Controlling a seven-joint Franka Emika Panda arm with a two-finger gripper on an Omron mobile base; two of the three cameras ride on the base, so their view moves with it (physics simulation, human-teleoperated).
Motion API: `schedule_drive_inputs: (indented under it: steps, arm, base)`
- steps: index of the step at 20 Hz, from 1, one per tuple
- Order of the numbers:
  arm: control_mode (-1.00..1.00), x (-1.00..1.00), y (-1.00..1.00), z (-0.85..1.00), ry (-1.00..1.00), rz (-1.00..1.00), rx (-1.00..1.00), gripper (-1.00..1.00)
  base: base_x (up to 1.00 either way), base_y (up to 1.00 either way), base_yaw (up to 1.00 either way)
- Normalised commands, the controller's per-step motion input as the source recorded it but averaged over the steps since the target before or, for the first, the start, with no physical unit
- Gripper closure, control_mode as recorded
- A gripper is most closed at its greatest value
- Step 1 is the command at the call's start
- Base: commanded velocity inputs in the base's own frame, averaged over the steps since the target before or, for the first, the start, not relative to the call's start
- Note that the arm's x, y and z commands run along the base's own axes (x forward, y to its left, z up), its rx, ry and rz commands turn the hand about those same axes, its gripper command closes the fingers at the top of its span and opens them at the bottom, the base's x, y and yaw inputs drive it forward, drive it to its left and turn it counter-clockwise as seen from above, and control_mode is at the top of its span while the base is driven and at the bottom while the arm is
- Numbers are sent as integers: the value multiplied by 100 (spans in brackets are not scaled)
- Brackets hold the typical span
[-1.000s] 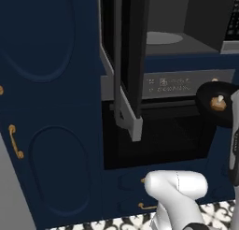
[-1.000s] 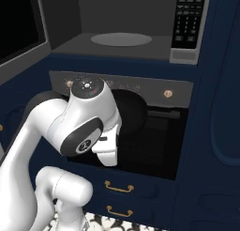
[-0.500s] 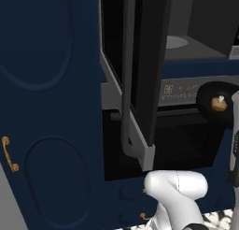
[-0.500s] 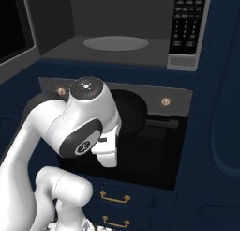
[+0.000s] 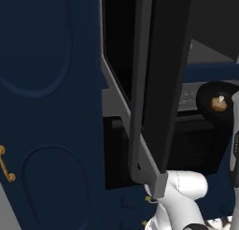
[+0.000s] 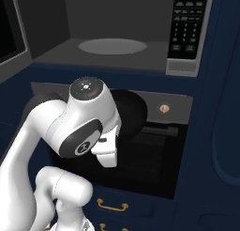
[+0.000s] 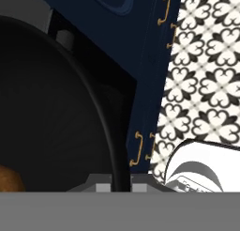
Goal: Pick the mushroom from the sink and place it in the bowl. Then pick the bowl and place it in the microwave. Then close the microwave door and press the start button.
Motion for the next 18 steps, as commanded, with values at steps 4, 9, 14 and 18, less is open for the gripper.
schedule_drive_inputs:
  steps: [4, 9, 14, 18]
  arm:
    - [100, 0, 0, 0, 0, 0, 0, 100]
    - [100, 0, 0, 0, 0, 0, 0, 100]
    - [100, 0, 0, 0, 0, 0, 0, 100]
    - [100, 0, 0, 0, 0, 0, 0, 100]
  base:
    - [33, 0, 0]
    - [35, 0, -1]
    - [35, 0, -1]
    - [34, 0, 0]
